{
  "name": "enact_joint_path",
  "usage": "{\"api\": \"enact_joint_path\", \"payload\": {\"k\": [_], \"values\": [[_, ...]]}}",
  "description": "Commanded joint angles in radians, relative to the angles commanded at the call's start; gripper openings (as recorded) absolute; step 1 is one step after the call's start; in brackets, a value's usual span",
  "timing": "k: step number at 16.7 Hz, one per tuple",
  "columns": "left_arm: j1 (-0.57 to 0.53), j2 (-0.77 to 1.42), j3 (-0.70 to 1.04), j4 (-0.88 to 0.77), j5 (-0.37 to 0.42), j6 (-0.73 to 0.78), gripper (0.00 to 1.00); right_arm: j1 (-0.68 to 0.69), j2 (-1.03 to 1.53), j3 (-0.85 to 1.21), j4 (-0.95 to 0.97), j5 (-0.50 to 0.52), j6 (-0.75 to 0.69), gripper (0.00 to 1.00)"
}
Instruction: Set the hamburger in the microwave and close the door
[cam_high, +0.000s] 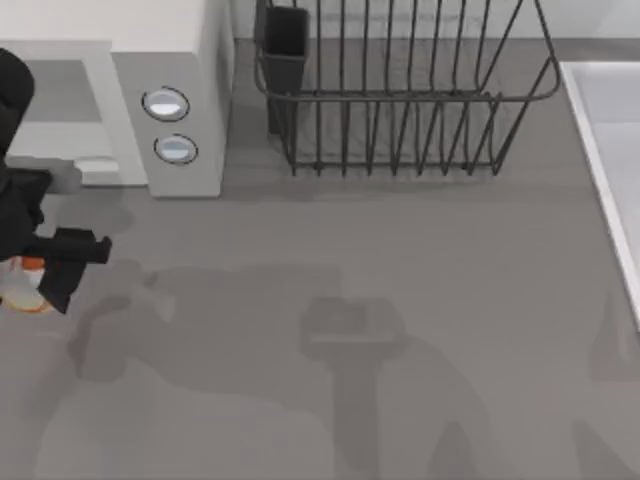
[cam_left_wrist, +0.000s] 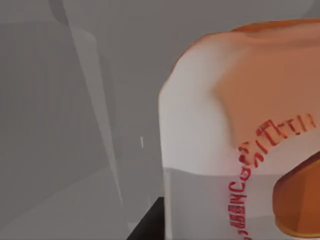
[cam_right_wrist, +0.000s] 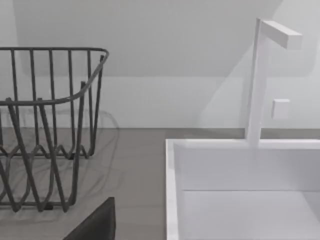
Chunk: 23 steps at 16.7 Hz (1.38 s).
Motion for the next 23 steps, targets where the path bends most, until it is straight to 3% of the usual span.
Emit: {"api": "enact_joint_path", "payload": {"k": [5,13,17,23], "values": [[-0.001,-0.054,0.074,-0.118,0.001,-0.002,0.00,0.000,0.000,0.000,0.000,0.000,0.000,1.00],[0.025,-0.033,0.058,-0.053,0.012,-0.008,0.00,0.000,0.000,0.000,0.000,0.000,0.000,1.00],[0.095,0.025,0.012,0.179,0.047,-0.027,0.00,0.000,0.000,0.000,0.000,0.000,0.000,1.00],[0.202,0.137,-0.097,0.780,0.110,-0.037,0.00,0.000,0.000,0.000,0.000,0.000,0.000,1.00]]}}
